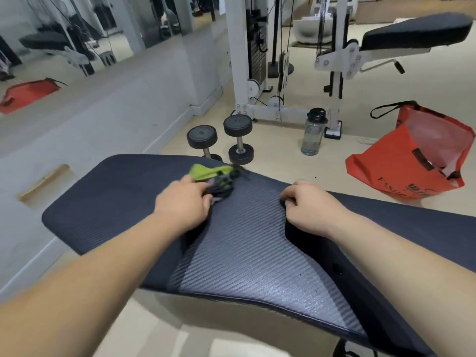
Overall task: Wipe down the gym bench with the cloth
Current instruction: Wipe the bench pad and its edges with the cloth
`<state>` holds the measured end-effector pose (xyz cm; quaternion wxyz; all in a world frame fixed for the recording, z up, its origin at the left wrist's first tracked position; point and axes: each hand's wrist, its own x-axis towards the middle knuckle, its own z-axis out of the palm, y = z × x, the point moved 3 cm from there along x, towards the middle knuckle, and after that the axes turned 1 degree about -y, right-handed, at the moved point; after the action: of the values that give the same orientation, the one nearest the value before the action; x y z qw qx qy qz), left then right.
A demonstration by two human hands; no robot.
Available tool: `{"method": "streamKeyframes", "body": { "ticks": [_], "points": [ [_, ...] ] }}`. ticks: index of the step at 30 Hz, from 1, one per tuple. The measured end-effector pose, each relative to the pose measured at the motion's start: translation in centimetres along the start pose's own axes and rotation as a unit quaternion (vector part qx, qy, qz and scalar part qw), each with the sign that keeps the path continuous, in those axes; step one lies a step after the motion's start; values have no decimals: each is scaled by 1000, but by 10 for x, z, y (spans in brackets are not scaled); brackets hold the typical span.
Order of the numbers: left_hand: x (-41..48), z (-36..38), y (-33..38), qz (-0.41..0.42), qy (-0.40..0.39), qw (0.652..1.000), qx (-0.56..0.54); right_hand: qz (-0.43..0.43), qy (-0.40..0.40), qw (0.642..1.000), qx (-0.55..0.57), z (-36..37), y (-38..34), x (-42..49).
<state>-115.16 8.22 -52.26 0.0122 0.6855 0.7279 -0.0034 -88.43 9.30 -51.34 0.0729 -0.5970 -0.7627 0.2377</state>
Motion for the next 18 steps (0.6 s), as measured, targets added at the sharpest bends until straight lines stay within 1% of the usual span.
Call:
{"method": "streamKeyframes", "body": {
  "ticks": [1,2,3,4,6,8,9,10,11,13,14,15,16,17,18],
  "points": [
    [2,2,-6,-46,-3,999,-16,-9,-3,1000,-2,1,-2,0],
    [-3,4,-5,-58,0,998,-38,-17,-8,1000,-5,1,-5,-1],
    [-13,6,1,-46,4,998,-51,-25,-13,1000,-9,1,-7,-1],
    [-30,8,9,-11,11,998,-54,-30,-18,999,-12,2,-10,0],
    [-73,6,22,113,19,991,-63,-35,-25,999,-16,6,-14,1],
    [-97,-1,18,203,-28,974,-93,-38,-28,998,-34,11,-16,3],
    [-96,-2,10,221,-42,971,-85,-37,-27,998,-43,12,-17,4],
    [-90,0,0,211,-38,975,-61,-34,-27,998,-48,12,-16,4],
    [-80,2,-9,167,-24,985,-39,-32,-28,998,-50,12,-17,4],
    [-62,3,-17,0,10,999,-35,-30,-32,998,-50,12,-17,4],
    [-57,6,-11,-56,18,998,-33,-31,-34,998,-53,13,-17,4],
    [-59,8,2,-71,15,997,-26,-32,-37,997,-58,13,-18,4],
    [-66,10,17,-46,13,999,-21,-31,-39,997,-63,14,-19,5],
    [-79,9,32,11,10,1000,-23,-29,-39,997,-66,13,-20,5],
    [-94,9,39,91,6,995,-36,-26,-39,997,-68,13,-21,6]
  ]
}}
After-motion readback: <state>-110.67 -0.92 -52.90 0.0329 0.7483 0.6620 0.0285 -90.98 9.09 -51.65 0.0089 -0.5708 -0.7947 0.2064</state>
